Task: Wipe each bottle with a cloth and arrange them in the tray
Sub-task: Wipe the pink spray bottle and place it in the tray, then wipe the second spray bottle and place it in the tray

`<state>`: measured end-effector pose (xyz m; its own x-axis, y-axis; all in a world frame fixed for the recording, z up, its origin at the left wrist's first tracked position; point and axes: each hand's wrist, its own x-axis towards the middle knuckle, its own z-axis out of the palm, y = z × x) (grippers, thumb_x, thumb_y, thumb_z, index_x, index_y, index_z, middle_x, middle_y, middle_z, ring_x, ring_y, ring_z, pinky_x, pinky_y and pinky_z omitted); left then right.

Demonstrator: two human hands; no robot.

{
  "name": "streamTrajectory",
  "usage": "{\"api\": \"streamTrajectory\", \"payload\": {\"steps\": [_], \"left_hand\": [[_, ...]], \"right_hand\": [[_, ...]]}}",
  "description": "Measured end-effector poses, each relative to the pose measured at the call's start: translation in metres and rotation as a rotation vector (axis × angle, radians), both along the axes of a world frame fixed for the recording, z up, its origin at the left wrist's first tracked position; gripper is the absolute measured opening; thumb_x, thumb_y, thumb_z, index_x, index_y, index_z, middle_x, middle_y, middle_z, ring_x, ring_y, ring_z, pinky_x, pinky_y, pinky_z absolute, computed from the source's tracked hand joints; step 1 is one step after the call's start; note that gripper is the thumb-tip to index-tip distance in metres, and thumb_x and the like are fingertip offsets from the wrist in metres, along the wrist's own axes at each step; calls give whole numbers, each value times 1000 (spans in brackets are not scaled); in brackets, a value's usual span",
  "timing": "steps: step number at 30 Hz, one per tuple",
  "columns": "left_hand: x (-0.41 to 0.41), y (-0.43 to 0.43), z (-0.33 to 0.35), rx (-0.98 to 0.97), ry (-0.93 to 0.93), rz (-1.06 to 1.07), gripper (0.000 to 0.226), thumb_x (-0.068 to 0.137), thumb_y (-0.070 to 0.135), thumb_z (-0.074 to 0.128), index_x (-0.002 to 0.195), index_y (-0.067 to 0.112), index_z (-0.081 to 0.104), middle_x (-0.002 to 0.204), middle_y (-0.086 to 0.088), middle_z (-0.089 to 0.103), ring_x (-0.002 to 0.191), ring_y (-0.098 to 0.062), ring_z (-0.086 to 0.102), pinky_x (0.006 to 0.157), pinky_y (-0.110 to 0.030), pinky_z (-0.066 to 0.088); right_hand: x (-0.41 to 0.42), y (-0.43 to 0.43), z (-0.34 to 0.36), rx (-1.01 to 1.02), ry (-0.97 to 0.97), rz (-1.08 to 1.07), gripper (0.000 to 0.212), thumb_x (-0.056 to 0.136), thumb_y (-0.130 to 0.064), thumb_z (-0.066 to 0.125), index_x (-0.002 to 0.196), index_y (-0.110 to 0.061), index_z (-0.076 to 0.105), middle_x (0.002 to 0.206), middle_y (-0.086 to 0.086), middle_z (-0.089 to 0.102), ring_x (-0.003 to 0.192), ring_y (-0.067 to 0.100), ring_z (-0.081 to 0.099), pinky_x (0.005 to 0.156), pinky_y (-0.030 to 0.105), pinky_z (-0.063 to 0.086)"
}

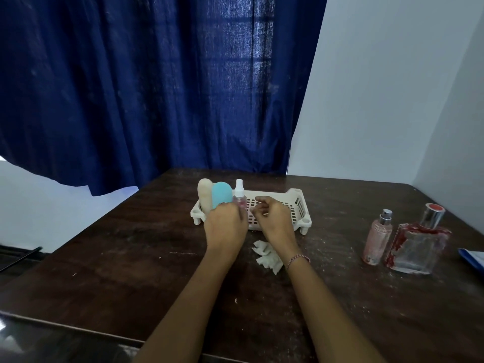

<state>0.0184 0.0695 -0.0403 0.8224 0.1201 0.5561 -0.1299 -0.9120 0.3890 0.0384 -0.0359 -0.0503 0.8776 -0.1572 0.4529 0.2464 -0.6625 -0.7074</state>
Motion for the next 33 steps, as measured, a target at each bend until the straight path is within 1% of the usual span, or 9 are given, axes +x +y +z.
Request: {"api": "streamTrajectory", "payload": {"steps": [3, 5, 8, 11, 14, 18, 24, 30, 33], "left_hand": [[-9, -13, -1, 48, -67, -80, 32, 99, 31, 39, 96, 10, 63, 85, -10, 68, 75, -24, 64, 61, -31, 43], [-19, -23, -1, 57, -96, -165, 27, 97, 28, 44, 91, 11, 64, 84, -8, 68, 74, -22, 63, 60, -29, 41], [-40, -47, 2, 61, -134, -332, 15, 90, 21, 54, 93, 12, 65, 88, -7, 68, 80, -22, 61, 68, -31, 47], [-50, -77, 7, -1, -134, -430, 17, 90, 21, 53, 97, 11, 65, 93, -9, 67, 86, -25, 61, 74, -38, 49], [-59, -112, 16, -27, -181, -500, 20, 91, 16, 48, 99, 8, 64, 93, -12, 66, 87, -29, 60, 71, -40, 48], [-69, -153, 24, -31, -165, -625, 39, 89, 13, 51, 127, 6, 53, 108, -15, 63, 101, -31, 58, 80, -42, 48], [-71, -184, 24, -88, -9, -689, 16, 86, 6, 51, 98, 5, 61, 98, -14, 66, 91, -31, 62, 71, -37, 47], [-48, -178, 18, -174, -25, -662, 18, 84, 7, 50, 96, 10, 63, 92, -10, 69, 85, -30, 64, 70, -43, 52], [-37, -163, 21, -212, -75, -612, 19, 85, 10, 55, 99, 14, 66, 94, -7, 71, 86, -25, 65, 75, -41, 52]], "right_hand": [[-24, -4, 9, -12, -96, -33, 26, 89, -12, 59, 114, -7, 64, 103, 7, 67, 90, 12, 61, 87, 25, 50], [-45, -10, 18, -71, -220, -61, 22, 91, -11, 56, 110, -8, 66, 107, 5, 65, 96, 14, 59, 91, 27, 48], [-72, -29, 35, -166, -390, -144, 19, 91, -9, 55, 104, -11, 69, 102, 3, 64, 93, 13, 58, 85, 21, 45], [-95, -57, 50, -258, -463, -255, 19, 88, -3, 57, 104, -6, 68, 97, 6, 64, 91, 18, 59, 80, 24, 46], [-110, -93, 58, -341, -448, -350, 29, 81, 10, 58, 107, 0, 66, 100, 12, 65, 94, 26, 59, 81, 31, 48], [-121, -136, 63, -429, -312, -371, 40, 76, 18, 55, 113, 5, 62, 112, 17, 61, 106, 29, 54, 93, 31, 41], [-127, -151, 61, -629, -30, -414, 30, 84, 2, 59, 113, -5, 60, 118, 12, 58, 110, 23, 51, 96, 29, 38], [-107, -146, 46, -522, -167, -443, 24, 77, 8, 59, 96, -4, 67, 93, 13, 64, 84, 26, 61, 74, 32, 48], [-102, -135, 48, -419, -287, -364, 26, 77, 9, 60, 97, -4, 70, 92, 12, 66, 82, 25, 62, 72, 26, 46]]}}
